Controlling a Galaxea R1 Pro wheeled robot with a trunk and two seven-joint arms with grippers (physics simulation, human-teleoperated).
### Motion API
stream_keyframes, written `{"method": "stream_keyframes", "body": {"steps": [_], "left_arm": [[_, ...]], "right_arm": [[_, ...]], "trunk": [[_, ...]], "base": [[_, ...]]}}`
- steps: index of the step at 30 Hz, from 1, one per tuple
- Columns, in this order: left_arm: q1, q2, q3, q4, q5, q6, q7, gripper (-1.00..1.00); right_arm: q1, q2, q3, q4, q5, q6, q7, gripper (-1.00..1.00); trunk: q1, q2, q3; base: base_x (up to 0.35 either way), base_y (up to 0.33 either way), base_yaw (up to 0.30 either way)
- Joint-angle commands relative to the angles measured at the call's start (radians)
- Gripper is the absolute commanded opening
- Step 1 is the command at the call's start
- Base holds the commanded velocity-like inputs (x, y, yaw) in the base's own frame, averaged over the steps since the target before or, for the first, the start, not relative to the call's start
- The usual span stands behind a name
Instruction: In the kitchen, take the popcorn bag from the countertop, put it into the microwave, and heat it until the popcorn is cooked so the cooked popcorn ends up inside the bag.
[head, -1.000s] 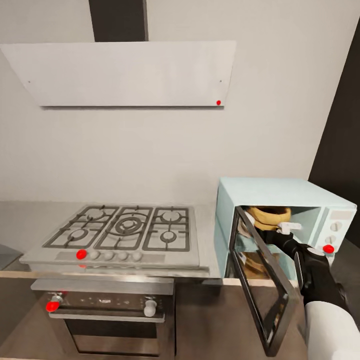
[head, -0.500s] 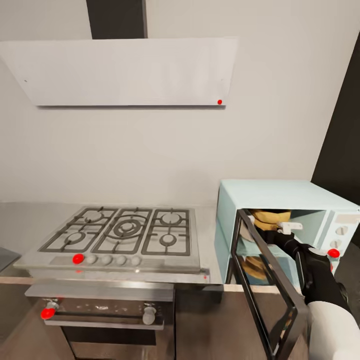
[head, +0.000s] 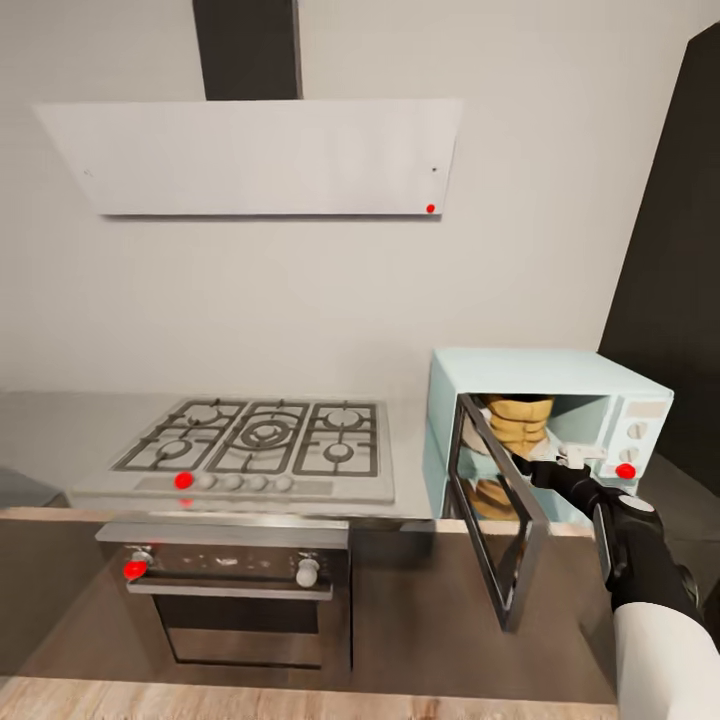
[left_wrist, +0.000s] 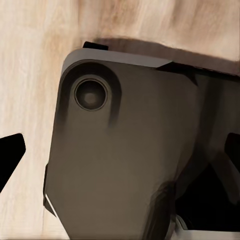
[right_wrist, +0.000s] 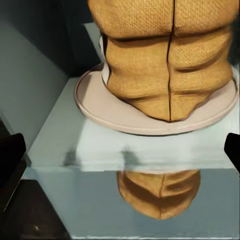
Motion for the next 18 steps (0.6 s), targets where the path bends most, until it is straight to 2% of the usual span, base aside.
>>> {"method": "stream_keyframes", "body": {"steps": [1, 12, 18], "left_arm": [[0.0, 0.0, 0.001, -0.001, 0.006, -0.001, 0.0, 1.0], [0.0, 0.0, 0.001, -0.001, 0.006, -0.001, 0.0, 1.0], [0.0, 0.0, 0.0, -0.001, 0.006, -0.001, 0.0, 1.0]], "right_arm": [[-0.001, 0.0, -0.003, -0.001, 0.009, 0.003, 0.008, 1.0], [-0.001, -0.002, -0.003, -0.002, 0.012, 0.003, 0.008, 1.0], [-0.001, -0.003, -0.004, -0.003, 0.013, 0.005, 0.008, 1.0]], "trunk": [[-0.001, -0.001, -0.001], [-0.001, -0.001, -0.001], [-0.001, -0.001, -0.001]], "base": [[-0.315, 0.0, 0.0], [-0.299, 0.0, 0.0], [-0.137, 0.0, 0.0]]}}
